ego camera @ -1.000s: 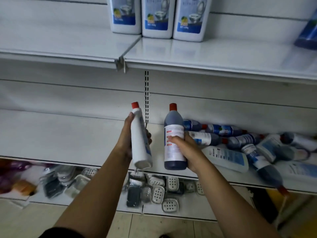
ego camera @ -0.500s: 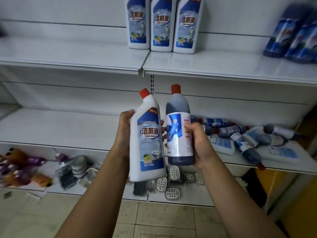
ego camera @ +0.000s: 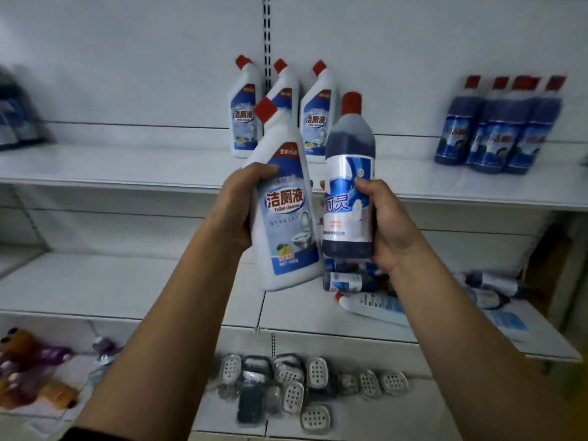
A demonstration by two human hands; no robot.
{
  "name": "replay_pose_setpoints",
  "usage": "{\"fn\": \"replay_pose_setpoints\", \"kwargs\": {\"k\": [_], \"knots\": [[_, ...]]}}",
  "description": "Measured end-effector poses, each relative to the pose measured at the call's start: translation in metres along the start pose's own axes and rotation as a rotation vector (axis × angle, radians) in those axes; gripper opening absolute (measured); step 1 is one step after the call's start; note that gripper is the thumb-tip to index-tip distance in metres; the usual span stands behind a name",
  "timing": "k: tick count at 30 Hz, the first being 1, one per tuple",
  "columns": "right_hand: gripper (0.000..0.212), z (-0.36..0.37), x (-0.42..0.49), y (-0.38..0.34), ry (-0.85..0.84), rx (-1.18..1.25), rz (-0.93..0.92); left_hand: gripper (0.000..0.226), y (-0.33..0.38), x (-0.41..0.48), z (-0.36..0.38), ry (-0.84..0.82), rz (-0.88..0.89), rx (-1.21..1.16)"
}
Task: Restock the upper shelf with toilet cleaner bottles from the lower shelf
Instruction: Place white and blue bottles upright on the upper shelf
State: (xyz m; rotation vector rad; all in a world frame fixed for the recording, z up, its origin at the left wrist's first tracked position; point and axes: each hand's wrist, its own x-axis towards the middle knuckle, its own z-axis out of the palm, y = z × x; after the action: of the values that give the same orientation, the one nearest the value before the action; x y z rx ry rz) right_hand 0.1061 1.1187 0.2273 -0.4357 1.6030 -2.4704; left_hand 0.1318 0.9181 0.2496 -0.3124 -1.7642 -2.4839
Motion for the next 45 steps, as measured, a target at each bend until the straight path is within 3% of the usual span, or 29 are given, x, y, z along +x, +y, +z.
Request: {"fn": "replay_pose_setpoints", "kwargs": {"k": [3,8,13,20,27,34,45], "knots": [[0.040,-0.002,-0.005,-0.016,-0.021,-0.015,-0.051,0.054,0.009,0.004,0.015,-0.003,0.085,0.018],[0.050,-0.005,-0.008,-0.033,-0.018,-0.104,-0.162,0.037,0.021,0.003,0.031,0.015,0.189,0.105],[0.033,-0.007,-0.012,-0.048,-0.060,-0.147,-0.213,0.030,0.027,0.007,0.046,0.149,0.231,0.145],[0.051,0.001,0.004,-0.040,-0.020,-0.294,-0.296,0.048,0.028,0.015,0.042,0.195,0.302,0.237],[0.045,0.017,0.036,-0.028,-0.019,-0.198,-0.301,0.033,0.046,0.022,0.006,0.250,0.335,0.282],[0.059,0.023,0.064,-0.010,0.097,-0.267,-0.372,0.031,0.061,0.045,-0.031,0.294,0.350,0.280],[0.045,0.002,0.127,-0.013,0.171,-0.275,-0.408,0.031,0.052,0.125,-0.053,0.302,0.351,0.285]]}}
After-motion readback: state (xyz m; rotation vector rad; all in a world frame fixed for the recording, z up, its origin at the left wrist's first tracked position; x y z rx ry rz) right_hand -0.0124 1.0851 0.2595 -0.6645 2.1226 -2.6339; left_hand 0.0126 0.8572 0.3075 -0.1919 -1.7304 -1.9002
